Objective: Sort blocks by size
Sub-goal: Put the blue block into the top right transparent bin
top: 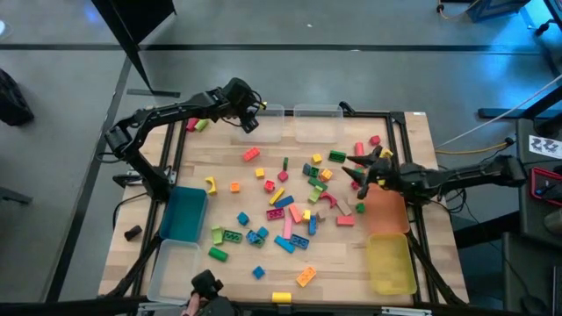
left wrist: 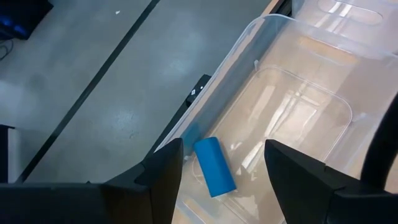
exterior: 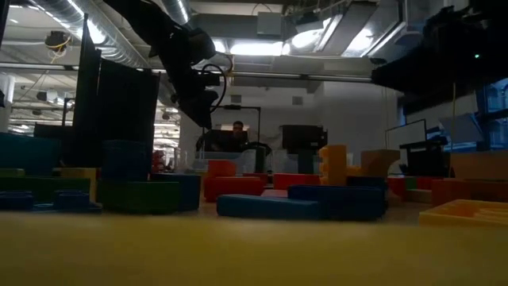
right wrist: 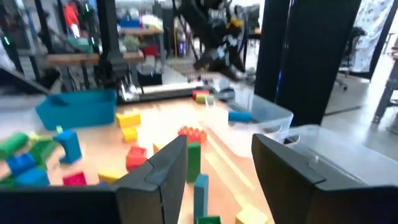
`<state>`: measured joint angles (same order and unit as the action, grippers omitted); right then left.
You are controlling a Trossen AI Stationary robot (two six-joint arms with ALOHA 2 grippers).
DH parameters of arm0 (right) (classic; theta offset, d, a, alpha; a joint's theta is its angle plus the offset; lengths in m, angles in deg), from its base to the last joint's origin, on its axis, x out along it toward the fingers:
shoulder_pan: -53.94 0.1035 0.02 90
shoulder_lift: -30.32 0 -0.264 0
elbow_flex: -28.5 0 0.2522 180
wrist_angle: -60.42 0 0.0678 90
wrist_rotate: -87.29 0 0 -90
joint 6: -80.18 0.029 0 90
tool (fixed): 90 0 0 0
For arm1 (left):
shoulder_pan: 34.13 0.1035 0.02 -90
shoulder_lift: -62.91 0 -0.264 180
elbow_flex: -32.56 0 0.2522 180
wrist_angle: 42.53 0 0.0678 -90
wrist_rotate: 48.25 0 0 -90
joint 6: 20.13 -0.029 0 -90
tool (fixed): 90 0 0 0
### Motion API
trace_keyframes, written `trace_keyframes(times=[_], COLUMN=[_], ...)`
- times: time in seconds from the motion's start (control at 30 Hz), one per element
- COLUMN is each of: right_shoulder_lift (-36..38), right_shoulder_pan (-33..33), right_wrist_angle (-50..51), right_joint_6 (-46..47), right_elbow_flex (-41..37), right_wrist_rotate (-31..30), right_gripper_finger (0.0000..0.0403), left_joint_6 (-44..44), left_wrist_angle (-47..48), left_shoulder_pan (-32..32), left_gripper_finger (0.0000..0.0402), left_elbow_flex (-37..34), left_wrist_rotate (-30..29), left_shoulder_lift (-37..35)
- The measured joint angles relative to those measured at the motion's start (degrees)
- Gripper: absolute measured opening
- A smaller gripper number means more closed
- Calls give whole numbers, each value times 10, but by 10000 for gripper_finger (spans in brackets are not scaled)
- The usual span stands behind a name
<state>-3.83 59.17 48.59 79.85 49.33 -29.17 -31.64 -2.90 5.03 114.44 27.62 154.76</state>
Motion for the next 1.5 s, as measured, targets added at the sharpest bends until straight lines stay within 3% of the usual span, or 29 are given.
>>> trace_keyframes(times=[0.43, 0.63, 0.97, 1.5], right_shoulder_lift=[-269, -362, -442, -532], right_shoulder_pan=[0, -26, -80, -79], right_wrist_angle=[3, 7, -3, -53], right_joint_6=[6, 88, 136, 134], right_elbow_flex=[143, 186, 196, 196], right_wrist_rotate=[-1, -31, 18, 41], right_gripper_finger=[179, 179, 179, 179], left_joint_6=[10, 10, 10, 14], left_wrist_angle=[0, 0, 2, 2], left_shoulder_pan=[0, 0, 0, 0], left_gripper_finger=[210, 210, 210, 210], left_elbow_flex=[0, 0, 0, 0], left_wrist_rotate=[0, 0, 0, 0], left_shoulder_lift=[0, 0, 0, 0])
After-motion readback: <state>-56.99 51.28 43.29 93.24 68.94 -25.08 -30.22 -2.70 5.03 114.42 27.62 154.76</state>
